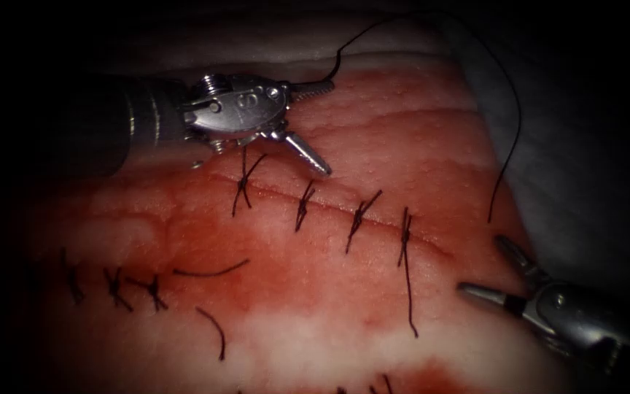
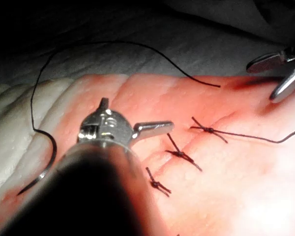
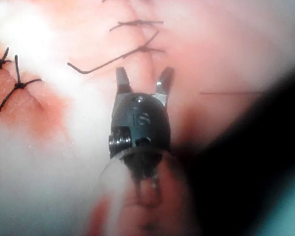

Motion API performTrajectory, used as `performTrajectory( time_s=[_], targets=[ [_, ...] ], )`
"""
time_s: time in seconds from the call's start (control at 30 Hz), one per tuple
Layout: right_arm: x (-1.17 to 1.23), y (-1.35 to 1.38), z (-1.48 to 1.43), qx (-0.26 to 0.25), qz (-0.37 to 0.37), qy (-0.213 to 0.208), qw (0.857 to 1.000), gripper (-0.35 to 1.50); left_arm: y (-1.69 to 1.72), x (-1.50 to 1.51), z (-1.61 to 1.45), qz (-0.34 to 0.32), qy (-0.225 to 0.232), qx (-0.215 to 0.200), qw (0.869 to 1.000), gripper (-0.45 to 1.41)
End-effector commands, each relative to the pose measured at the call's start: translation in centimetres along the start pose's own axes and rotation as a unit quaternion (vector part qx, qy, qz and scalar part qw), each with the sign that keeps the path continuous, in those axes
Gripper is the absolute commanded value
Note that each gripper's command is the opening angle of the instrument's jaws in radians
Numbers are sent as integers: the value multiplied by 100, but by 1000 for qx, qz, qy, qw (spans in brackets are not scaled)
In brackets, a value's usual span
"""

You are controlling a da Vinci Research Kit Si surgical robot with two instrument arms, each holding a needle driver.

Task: Wound Closure
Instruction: Grab the remaining suture end with the left gripper.

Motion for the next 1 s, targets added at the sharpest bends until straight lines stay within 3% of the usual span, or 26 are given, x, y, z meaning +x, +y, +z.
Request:
performTrajectory(
  time_s=[0.03, 0.17, 0.37, 0.7, 1.0],
  targets=[
    [-2, -2, 4, 13, -4, 4, 1000, 123, 9, 1, 8, 14, 1, -6, 1000, 61],
    [1, 3, 0, 17, -3, 4, 1000, 120, 52, -2, 14, 37, 4, -20, 999, 46],
    [1, 6, 0, 18, -6, 4, 1000, 118, 97, -13, 27, 65, 14, -41, 997, 42],
    [0, 6, 0, 18, -7, 5, 1000, 115, 131, -33, 53, 101, 43, -36, 993, 17],
    [-6, 7, 3, 17, -8, 6, 1000, 113, 146, -40, 83, 118, 52, -28, 991, 19]
  ],
)
